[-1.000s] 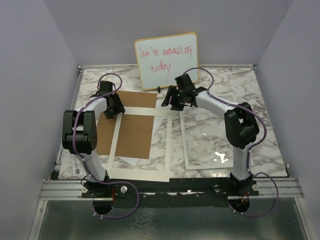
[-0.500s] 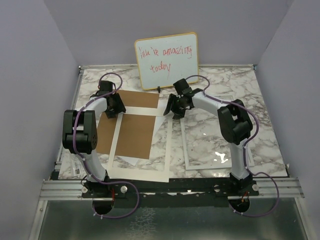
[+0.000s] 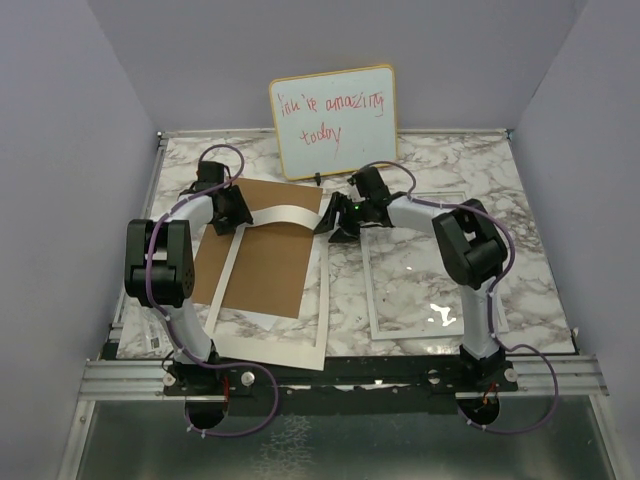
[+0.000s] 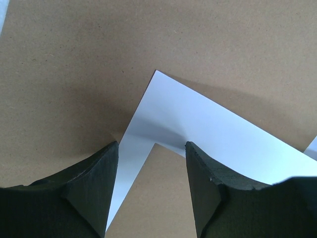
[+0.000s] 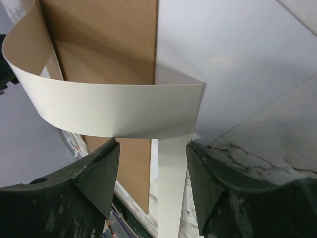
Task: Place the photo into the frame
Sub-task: Pick up the photo frame item at the center of the board.
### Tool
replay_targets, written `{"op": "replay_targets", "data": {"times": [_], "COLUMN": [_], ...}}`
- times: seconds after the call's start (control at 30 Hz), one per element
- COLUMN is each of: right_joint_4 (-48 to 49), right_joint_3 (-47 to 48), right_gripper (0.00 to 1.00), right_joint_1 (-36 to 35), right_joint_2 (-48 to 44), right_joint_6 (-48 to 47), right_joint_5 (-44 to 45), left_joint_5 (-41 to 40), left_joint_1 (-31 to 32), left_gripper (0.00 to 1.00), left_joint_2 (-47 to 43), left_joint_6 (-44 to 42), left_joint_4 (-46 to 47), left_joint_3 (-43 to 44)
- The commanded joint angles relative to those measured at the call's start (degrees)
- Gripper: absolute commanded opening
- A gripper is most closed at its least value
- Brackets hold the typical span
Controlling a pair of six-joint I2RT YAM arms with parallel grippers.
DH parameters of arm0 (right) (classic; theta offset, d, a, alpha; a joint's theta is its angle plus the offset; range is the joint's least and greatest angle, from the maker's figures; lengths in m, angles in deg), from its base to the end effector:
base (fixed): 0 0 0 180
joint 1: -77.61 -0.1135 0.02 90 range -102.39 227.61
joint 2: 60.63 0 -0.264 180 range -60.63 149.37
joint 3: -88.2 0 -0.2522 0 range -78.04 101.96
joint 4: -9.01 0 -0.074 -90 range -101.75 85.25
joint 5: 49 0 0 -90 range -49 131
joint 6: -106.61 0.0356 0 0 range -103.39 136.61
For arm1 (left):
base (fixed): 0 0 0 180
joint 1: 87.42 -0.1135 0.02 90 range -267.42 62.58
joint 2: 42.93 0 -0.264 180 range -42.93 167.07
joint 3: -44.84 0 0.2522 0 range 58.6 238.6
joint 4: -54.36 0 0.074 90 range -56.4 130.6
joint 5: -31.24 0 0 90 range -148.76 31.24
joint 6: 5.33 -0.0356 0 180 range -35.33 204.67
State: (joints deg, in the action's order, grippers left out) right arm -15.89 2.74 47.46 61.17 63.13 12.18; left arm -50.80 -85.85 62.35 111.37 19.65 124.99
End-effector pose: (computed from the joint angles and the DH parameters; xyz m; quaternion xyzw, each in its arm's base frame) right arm 0.3786 0.2398 0.1393 0.0506 0.9184 0.3794 0.1003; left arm 0.3725 -0.0151 0.1666 -0.1919 0.9441 -0.1284 0.2353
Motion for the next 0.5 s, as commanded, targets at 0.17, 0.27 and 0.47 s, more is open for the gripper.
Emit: {"op": "replay_targets", "data": {"times": [0.17,0.27,0.47], "right_joint_4": [19.5,22.2,20.3], "right_joint_3": [-9.1,-9.8,-8.9], "right_gripper": [0.64,0.64,0.64], "right_joint_1": [-1.0,-1.0,-1.1], "right_joint_2": [-0.3,0.3,0.1], "right_joint_6": [-0.6,-0.3,-3.9], "right_joint_5": [-10.4,-11.5,-9.0], "left_joint_5": [5.6,5.9,6.0], "left_joint_1": [0.8,0.8,0.8], "left_gripper": [0.58,0.59,0.59], "left_joint_2": [6.7,6.5,6.9], "left_joint_6": [0.9,0.8,0.9], "left_joint_4": [-4.9,-4.7,-4.6], "left_joint_3": [-5.2,-5.5,-5.7]}}
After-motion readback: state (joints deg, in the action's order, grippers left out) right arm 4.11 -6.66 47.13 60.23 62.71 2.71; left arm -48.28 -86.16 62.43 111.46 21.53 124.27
